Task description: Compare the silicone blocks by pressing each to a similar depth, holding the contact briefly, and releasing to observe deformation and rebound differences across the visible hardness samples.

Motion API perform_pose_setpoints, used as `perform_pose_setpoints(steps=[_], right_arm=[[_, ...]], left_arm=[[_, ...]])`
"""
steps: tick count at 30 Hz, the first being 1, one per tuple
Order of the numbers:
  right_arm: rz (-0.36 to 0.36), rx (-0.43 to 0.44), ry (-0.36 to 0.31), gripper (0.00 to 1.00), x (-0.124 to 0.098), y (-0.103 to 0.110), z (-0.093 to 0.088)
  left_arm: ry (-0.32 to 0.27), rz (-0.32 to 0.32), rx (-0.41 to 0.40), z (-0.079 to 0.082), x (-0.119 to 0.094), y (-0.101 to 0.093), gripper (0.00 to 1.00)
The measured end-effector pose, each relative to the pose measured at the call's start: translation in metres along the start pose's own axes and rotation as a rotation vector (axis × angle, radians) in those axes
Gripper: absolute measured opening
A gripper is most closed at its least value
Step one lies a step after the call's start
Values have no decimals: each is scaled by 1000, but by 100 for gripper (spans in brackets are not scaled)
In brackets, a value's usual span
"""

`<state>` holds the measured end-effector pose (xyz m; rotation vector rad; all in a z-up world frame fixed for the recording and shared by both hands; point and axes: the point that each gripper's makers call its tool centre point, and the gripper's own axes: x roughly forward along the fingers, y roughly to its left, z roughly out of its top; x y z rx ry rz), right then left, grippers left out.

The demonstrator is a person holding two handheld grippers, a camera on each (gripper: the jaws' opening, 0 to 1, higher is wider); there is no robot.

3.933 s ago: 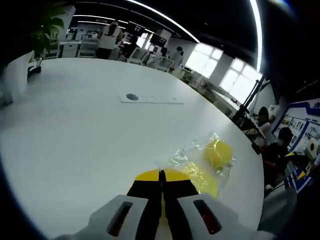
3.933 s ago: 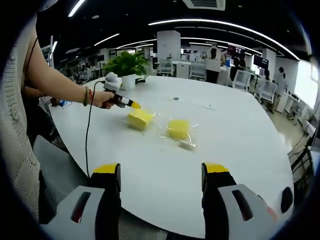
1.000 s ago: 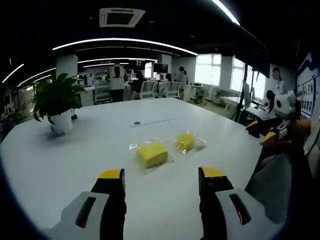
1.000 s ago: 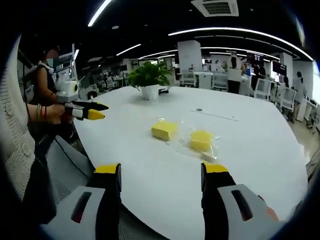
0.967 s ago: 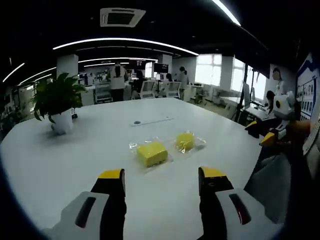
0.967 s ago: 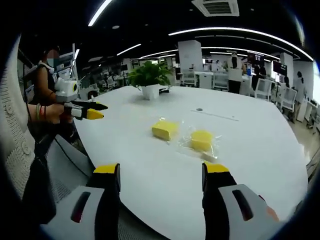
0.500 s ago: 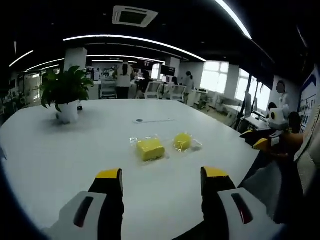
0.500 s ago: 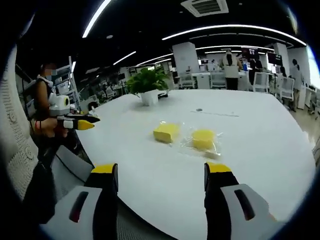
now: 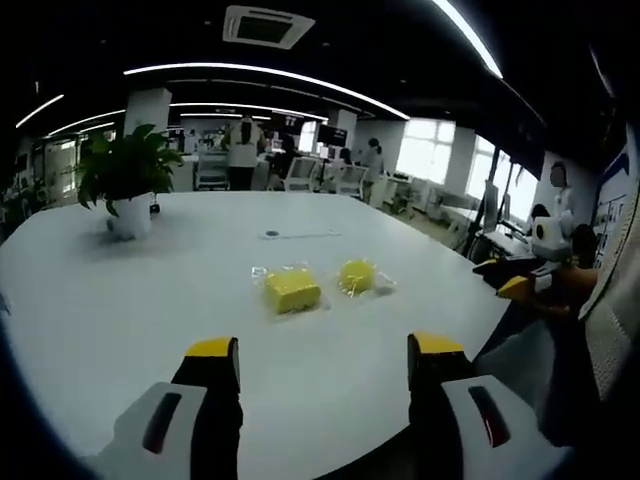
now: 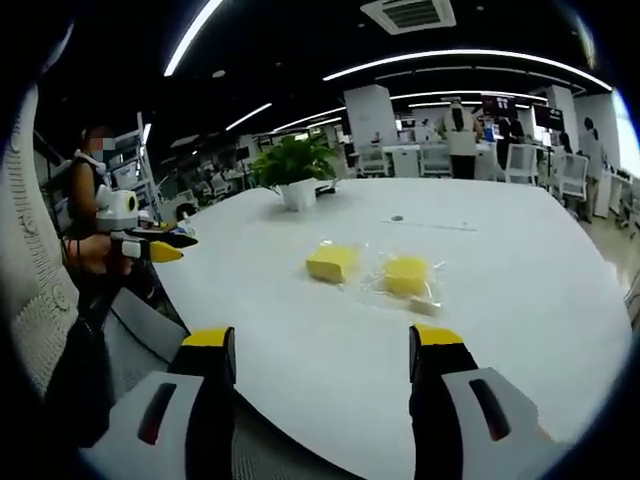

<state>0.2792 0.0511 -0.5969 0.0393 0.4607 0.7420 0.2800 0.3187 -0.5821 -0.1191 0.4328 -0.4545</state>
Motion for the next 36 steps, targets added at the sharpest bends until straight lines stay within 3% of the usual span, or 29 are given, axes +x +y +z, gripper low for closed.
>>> perform_pose_setpoints(steps=[6, 11, 21, 29, 30, 33, 36], right_arm=[[14, -3, 16, 64, 3, -1, -3], [15, 0, 20, 63, 4, -3, -3], [3, 19, 33, 61, 3, -12, -9], [-18, 38, 33, 62, 2, -18, -13], [-21, 35, 35, 63, 1, -19, -13], [-21, 37, 42, 62, 2, -22, -14], [-24, 48, 44, 62, 3, -28, -13]], left_arm=[[7, -18, -2, 5, 9, -5, 67], [-13, -63, -80, 14, 23, -9, 66], [1, -100, -59, 28, 54, -16, 64], [-8, -172, -154, 43, 85, -28, 60], [-21, -195, -231, 47, 90, -32, 59], [-54, -223, -358, 55, 99, -34, 59], [-55, -220, -350, 58, 110, -33, 60]])
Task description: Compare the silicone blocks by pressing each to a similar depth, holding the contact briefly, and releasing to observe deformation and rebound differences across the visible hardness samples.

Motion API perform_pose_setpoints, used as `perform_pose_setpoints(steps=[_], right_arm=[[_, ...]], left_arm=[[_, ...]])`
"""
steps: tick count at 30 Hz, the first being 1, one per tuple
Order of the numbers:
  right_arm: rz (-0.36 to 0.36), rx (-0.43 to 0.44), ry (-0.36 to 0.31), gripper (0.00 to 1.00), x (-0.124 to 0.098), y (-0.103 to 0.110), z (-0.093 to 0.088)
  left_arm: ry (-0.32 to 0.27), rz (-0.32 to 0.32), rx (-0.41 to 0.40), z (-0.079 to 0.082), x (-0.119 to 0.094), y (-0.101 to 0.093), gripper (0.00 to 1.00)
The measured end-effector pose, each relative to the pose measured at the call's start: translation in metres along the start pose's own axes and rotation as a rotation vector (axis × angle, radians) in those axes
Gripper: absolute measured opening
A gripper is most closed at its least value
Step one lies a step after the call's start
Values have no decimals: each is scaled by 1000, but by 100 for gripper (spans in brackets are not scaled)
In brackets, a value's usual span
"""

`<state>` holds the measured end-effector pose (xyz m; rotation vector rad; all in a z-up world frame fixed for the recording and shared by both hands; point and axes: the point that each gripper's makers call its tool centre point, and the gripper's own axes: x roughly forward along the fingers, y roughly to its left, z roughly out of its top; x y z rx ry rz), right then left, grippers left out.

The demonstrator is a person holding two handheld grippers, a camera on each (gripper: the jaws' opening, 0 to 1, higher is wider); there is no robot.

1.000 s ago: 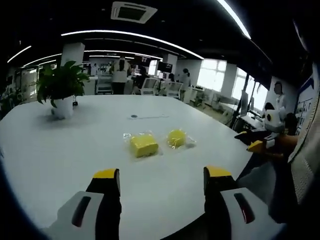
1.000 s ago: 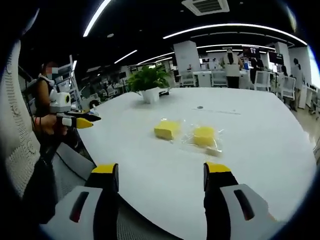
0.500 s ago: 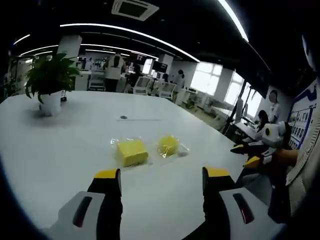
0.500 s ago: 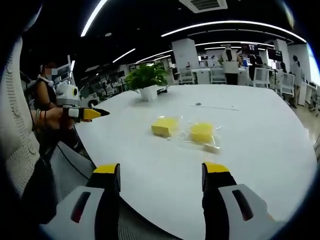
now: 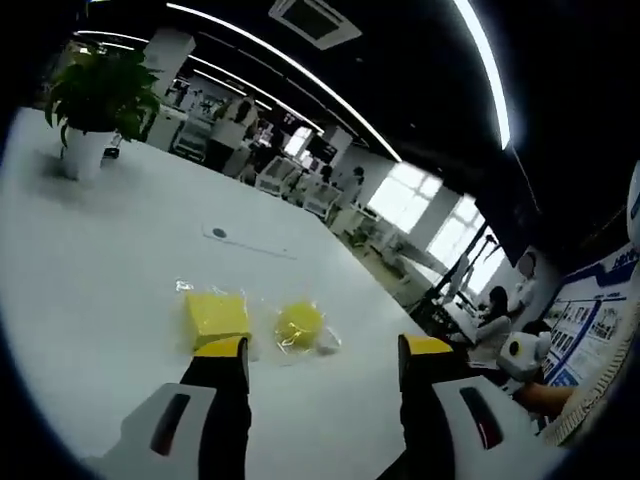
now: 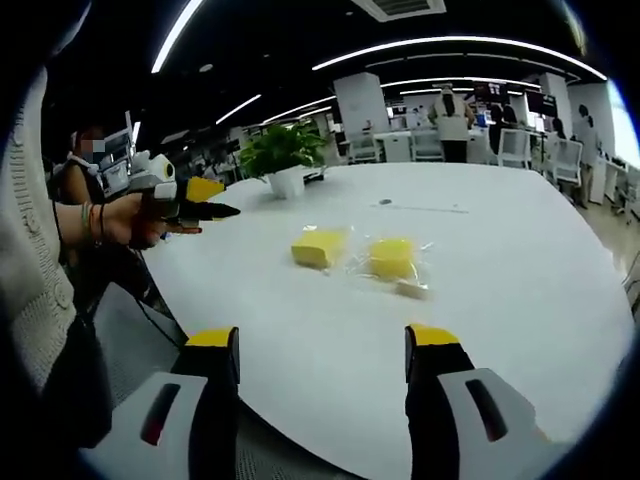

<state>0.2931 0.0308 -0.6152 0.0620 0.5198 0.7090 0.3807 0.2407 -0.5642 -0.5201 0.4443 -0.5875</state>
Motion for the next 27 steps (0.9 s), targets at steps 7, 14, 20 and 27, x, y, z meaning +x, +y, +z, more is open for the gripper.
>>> perform_pose_setpoints(steps=[7, 14, 20, 27], right_arm=[[12, 7, 11, 62, 6, -5, 2], [16, 13, 28, 63, 13, -13, 1], [19, 24, 45, 63, 16, -21, 1], [23, 34, 74, 62, 21, -29, -4]], left_arm=[[39, -19, 33, 6, 31, 1, 60], [84, -15, 42, 5, 68, 11, 59], [123, -32, 48, 1, 99, 14, 60], [149, -61, 56, 2, 134, 14, 60]])
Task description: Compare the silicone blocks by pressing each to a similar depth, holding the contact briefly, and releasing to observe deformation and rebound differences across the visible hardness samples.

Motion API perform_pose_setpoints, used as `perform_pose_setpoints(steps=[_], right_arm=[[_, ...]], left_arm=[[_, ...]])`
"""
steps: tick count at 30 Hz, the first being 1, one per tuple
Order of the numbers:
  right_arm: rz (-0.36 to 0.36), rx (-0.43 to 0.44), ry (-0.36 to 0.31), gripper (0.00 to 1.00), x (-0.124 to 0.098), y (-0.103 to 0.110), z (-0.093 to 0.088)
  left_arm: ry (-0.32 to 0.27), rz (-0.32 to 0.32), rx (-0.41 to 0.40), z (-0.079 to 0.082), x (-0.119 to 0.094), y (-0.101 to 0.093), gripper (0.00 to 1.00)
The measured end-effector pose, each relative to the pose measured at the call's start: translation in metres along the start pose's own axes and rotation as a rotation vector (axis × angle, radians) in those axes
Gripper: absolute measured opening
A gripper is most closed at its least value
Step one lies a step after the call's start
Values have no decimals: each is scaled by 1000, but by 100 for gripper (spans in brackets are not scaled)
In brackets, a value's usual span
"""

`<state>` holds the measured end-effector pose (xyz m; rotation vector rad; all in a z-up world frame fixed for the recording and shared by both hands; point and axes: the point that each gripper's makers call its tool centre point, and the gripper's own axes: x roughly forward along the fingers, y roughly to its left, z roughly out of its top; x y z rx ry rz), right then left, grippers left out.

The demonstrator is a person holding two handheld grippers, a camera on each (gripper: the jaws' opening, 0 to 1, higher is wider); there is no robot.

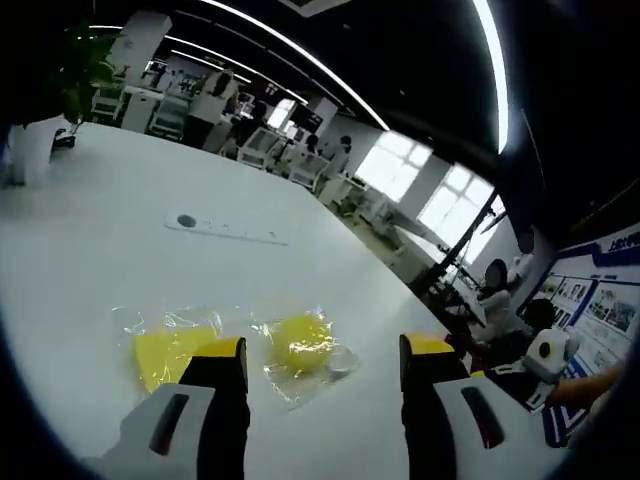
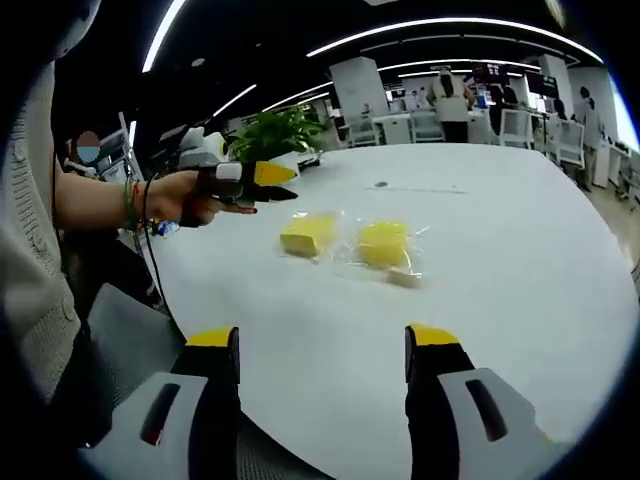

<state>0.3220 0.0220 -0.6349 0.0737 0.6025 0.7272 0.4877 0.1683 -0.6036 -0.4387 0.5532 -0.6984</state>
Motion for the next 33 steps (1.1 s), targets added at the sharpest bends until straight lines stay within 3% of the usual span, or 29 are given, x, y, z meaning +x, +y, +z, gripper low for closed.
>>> perform_pose_setpoints(steps=[6, 18, 25, 33], right_arm=[[3, 16, 14, 62, 5, -7, -3], [-10, 46, 34, 60, 15, -22, -5], [-17, 68, 39, 59, 17, -31, -7], [-19, 82, 44, 59, 19, -33, -11]], left_arm=[[21, -2, -2, 2, 26, 11, 61], [109, 26, -38, -14, 74, 44, 58], [121, 53, -201, -20, 96, 60, 55], [164, 98, -234, -28, 114, 66, 49]])
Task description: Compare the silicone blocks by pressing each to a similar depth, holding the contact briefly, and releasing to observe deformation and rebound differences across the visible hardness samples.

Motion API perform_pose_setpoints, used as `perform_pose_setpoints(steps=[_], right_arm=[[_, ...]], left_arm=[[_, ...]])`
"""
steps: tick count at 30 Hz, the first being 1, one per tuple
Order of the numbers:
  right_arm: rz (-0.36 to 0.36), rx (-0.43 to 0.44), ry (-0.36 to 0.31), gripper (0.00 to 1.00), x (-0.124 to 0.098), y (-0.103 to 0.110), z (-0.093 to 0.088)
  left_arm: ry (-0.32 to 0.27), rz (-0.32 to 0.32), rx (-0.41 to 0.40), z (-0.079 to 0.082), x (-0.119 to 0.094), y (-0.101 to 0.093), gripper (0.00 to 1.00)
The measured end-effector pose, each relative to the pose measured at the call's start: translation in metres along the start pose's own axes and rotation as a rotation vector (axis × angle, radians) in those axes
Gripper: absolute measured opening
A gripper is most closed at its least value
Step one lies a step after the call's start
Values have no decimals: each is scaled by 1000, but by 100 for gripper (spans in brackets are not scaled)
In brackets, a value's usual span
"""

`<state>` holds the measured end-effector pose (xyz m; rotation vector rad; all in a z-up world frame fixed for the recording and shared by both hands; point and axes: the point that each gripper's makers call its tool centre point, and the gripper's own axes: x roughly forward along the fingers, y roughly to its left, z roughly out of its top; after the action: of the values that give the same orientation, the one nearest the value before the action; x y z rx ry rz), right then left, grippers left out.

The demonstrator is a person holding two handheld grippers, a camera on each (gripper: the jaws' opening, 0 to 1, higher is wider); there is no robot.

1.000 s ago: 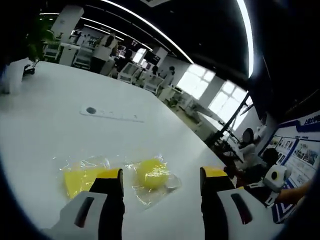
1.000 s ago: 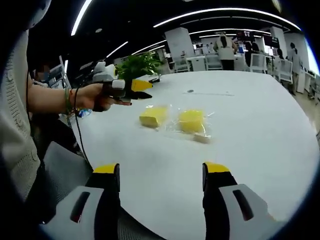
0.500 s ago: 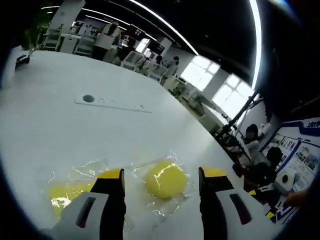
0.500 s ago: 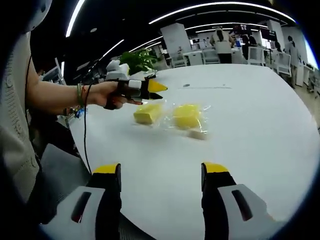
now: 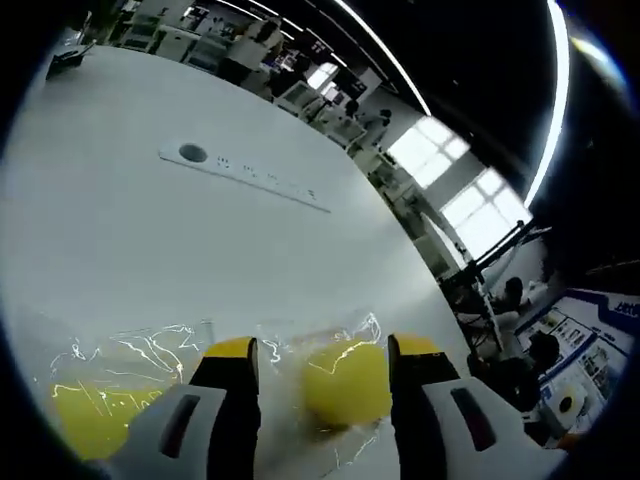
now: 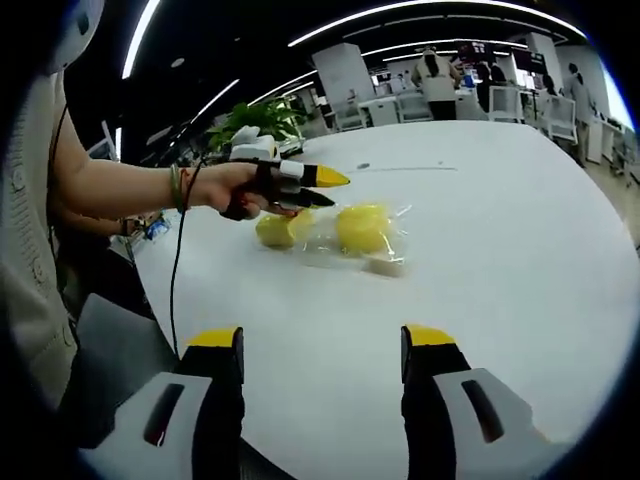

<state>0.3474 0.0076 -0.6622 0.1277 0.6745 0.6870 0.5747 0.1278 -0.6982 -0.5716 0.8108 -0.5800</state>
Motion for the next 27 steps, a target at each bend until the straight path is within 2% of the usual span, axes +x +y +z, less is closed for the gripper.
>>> perform_pose_setpoints(steps=[3, 6, 8, 9, 10, 14, 16, 19, 21, 22, 23, 27], right_arm=[[-3, 0, 0, 58, -1, -2, -1], [-6, 4, -1, 58, -2, -4, -1], [-8, 7, -7, 57, -2, -5, -1], [-9, 9, -7, 57, -2, -6, -1], [-9, 9, -7, 57, -2, -6, -2], [-11, 14, -10, 56, -3, -8, -3], [-11, 15, -7, 56, -3, -9, -4], [-11, 18, -7, 55, -3, -10, -5], [-13, 17, -10, 55, -4, -11, -4], [-15, 16, -14, 55, -4, -12, -3], [-18, 19, -17, 55, -5, -13, -3], [-21, 19, -14, 54, -5, -14, -3]], left_arm=[[40, 32, -109, -8, 3, 2, 48], [42, 47, -158, -10, 6, 6, 45], [34, 72, -211, -10, 8, 11, 40], [50, 80, -240, -12, 9, 12, 36], [48, 76, -246, -11, 10, 13, 33], [48, 76, -312, -11, 17, 13, 32], [59, 91, -305, -15, 20, 16, 29], [81, 111, -297, -21, 22, 18, 18], [86, 104, -303, -24, 23, 18, 15], [75, 105, -341, -23, 24, 18, 13], [74, 104, -333, -24, 24, 19, 11], [31, 83, -399, -22, 25, 20, 0]])
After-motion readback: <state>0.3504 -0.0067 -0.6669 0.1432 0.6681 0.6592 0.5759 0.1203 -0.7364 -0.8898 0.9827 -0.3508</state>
